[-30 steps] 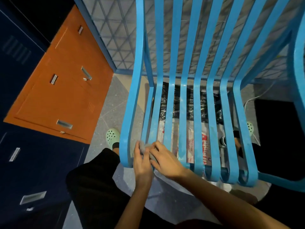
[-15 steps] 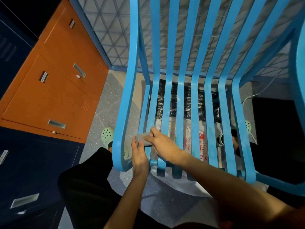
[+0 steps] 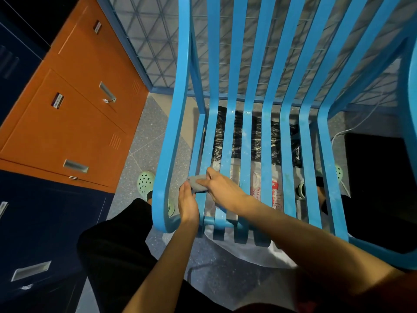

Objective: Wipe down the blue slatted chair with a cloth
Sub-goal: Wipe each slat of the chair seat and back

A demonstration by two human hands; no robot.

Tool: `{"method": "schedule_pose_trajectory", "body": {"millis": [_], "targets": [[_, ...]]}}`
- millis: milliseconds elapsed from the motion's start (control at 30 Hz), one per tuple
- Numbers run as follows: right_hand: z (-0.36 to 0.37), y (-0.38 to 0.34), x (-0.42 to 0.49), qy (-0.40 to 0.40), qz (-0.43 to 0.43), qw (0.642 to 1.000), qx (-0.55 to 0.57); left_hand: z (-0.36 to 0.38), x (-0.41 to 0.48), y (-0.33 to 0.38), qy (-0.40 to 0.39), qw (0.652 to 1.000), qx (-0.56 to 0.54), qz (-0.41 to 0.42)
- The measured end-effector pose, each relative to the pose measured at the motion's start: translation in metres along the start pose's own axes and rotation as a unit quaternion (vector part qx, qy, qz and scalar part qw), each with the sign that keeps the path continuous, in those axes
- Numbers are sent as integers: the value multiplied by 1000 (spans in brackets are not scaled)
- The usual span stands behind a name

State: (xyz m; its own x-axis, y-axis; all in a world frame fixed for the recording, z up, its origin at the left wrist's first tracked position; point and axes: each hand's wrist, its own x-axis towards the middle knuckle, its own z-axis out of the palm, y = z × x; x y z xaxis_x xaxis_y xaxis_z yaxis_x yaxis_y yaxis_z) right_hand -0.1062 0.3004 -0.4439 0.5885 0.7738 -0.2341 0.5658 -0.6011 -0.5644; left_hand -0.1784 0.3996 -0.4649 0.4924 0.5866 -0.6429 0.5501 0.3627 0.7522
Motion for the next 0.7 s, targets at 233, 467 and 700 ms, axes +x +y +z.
{"method": "schedule_pose_trajectory", "body": {"millis": [233, 467, 700], "targets": [[23, -22, -40, -57, -56, 997, -18, 7, 5, 3, 12, 999, -33, -39], [-6, 5, -3, -12, -11, 999, -32, 9, 2, 1, 23, 996, -75, -44], [0, 4, -7, 18, -26, 996, -78, 11, 14, -7, 11, 995, -73, -73]]}}
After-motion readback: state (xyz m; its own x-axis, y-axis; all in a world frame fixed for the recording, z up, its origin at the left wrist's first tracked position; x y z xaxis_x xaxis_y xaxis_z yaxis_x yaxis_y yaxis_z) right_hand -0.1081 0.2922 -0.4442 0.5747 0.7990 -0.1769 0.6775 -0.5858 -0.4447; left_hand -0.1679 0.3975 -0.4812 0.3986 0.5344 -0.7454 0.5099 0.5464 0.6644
